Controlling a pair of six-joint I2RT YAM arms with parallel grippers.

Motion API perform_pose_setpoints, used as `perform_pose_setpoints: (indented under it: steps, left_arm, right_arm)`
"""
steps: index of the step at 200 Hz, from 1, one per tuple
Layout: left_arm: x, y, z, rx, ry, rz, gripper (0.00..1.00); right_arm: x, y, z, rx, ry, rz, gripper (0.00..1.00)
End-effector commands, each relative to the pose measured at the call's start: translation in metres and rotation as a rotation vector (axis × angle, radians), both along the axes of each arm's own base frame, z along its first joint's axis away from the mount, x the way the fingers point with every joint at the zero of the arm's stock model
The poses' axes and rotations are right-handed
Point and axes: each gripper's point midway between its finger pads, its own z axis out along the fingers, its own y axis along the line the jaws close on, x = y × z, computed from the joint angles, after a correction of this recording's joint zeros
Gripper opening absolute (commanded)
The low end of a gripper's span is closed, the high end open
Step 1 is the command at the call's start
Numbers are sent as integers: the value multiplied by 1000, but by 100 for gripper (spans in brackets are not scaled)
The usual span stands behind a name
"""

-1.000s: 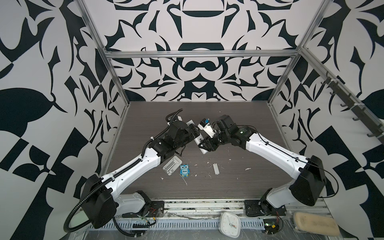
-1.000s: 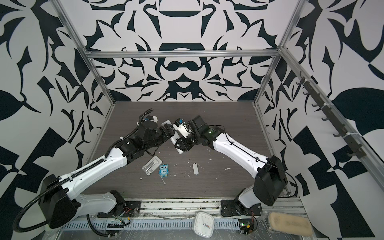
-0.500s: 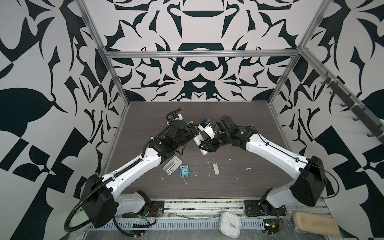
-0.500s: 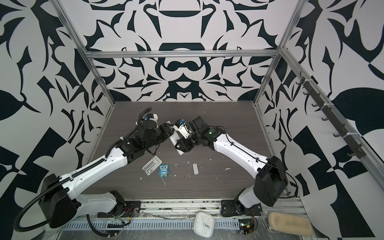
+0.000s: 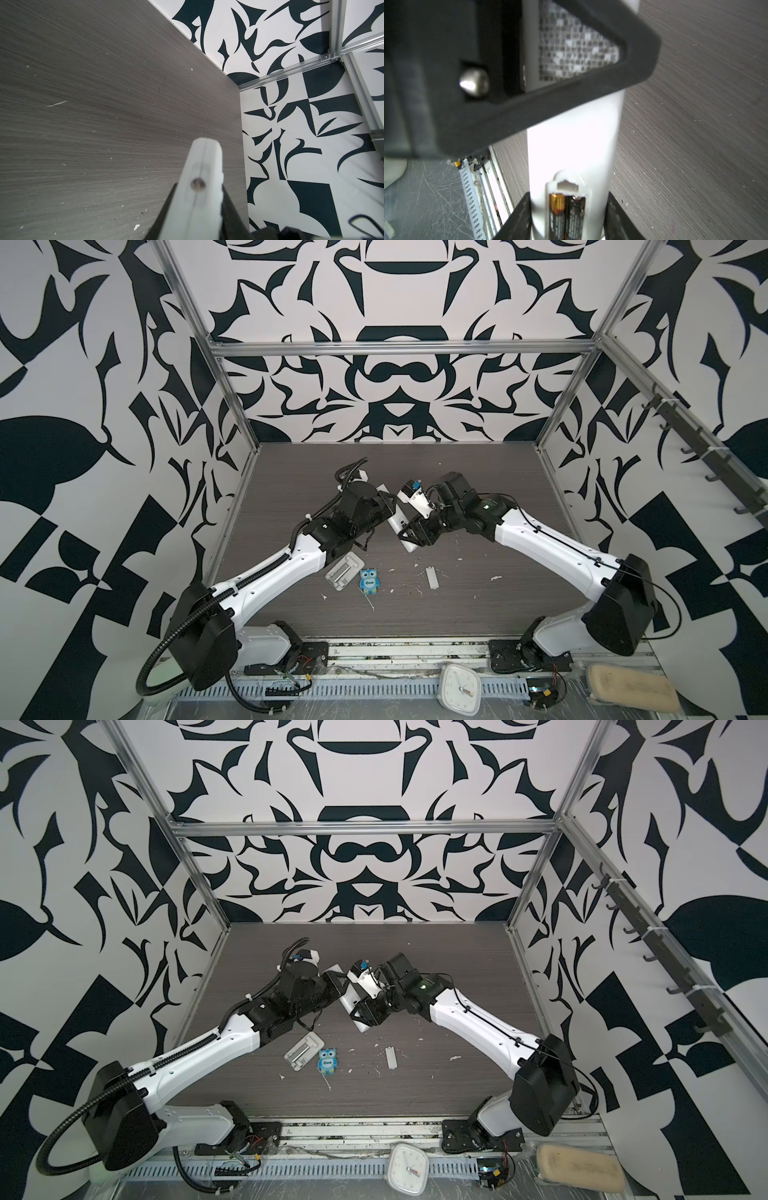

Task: Load the batteries into the remote control
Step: 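Open the right gripper off the remote's battery end while the left gripper holds it up, then lower the right gripper onto the white battery cover on the table and close it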

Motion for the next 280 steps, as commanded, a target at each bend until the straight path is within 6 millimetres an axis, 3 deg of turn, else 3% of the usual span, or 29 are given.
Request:
perform_pose_setpoints:
  steps: [1, 27, 30, 42, 69, 100, 112, 174, 198, 216, 237, 280]
  left_arm:
    - [1, 6, -3, -6, 2, 29, 21]
    - [0, 10, -11, 22, 15, 36, 15]
    - [-3, 13, 0, 6, -6, 38, 14]
    - [-5, 17, 2, 9, -14, 44, 12]
    - [-9, 26, 1, 25, -24, 56, 11]
    - [-16, 35, -5, 59, -12, 48, 8]
    - [-19, 41, -10, 67, 1, 51, 7]
    - [-33, 66, -28, 36, 53, 31, 6]
    - [-42, 71, -28, 14, 84, -1, 6]
    - [-51, 72, -27, 18, 94, -29, 7]
    - [-60, 70, -29, 8, 109, -65, 7]
    - [-70, 70, -34, 6, 130, -92, 7]
  right_arm:
    - [1, 3, 25, 53, -81, 9, 18]
    - [5, 1, 26, 39, -85, -15, 33]
    - [5, 0, 25, 34, -82, -19, 35]
    - [7, -1, 27, 27, -80, -36, 44]
    - [7, -7, 29, 9, -59, -74, 66]
    - [3, -20, 29, -29, -30, -135, 84]
    - [2, -26, 27, -44, -6, -172, 98]
    - [-1, -86, -24, -342, 135, -462, 99]
    - [-2, -84, -39, -383, 227, -496, 98]
    - [0, -78, -62, -398, 275, -492, 97]
    - [0, -82, -87, -461, 321, -521, 95]
    - [-3, -89, -117, -504, 357, -577, 88]
